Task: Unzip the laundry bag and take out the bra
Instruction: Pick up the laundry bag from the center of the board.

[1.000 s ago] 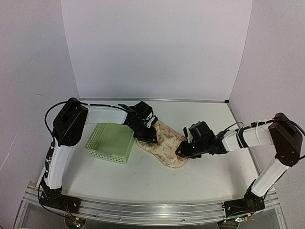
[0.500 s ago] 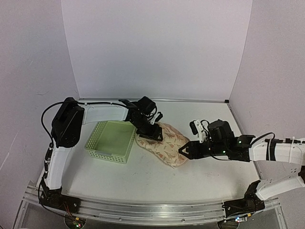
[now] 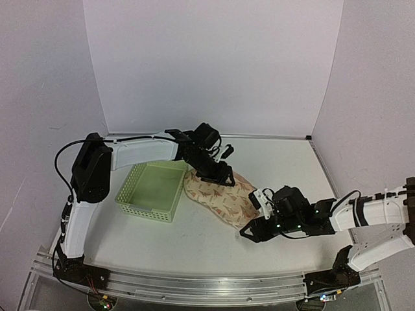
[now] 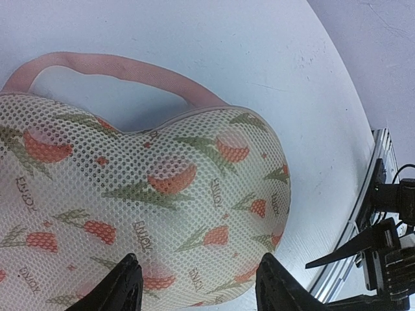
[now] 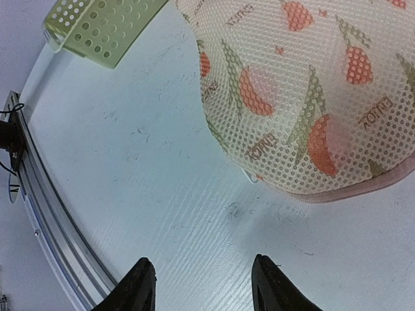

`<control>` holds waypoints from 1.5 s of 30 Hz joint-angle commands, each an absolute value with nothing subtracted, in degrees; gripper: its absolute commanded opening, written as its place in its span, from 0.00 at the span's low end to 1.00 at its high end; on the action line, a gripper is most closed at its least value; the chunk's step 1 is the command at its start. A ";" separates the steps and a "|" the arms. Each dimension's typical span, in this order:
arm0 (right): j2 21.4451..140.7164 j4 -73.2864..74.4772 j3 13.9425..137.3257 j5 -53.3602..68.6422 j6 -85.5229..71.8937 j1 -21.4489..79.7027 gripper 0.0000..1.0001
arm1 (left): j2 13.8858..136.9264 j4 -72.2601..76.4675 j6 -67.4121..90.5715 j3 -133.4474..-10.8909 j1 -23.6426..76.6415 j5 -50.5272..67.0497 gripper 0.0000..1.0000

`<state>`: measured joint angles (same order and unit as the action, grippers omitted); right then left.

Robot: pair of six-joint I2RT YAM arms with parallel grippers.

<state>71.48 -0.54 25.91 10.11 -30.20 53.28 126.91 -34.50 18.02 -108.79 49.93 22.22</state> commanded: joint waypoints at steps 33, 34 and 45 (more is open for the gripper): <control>83.15 -20.56 26.26 -7.97 -58.71 51.19 0.90 | 108.16 12.63 69.06 -66.13 53.85 30.06 0.82; 83.61 -21.80 26.03 -7.20 -59.47 50.71 0.90 | 108.19 13.54 69.84 -65.43 53.87 29.93 0.82; 90.07 -30.40 25.27 -2.68 -67.92 48.94 0.84 | 108.08 20.64 75.35 -60.58 53.79 28.04 0.81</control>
<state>88.42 -23.62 25.80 -5.04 -63.59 49.39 108.12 14.17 72.20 -61.95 53.93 29.12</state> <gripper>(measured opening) 0.857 0.815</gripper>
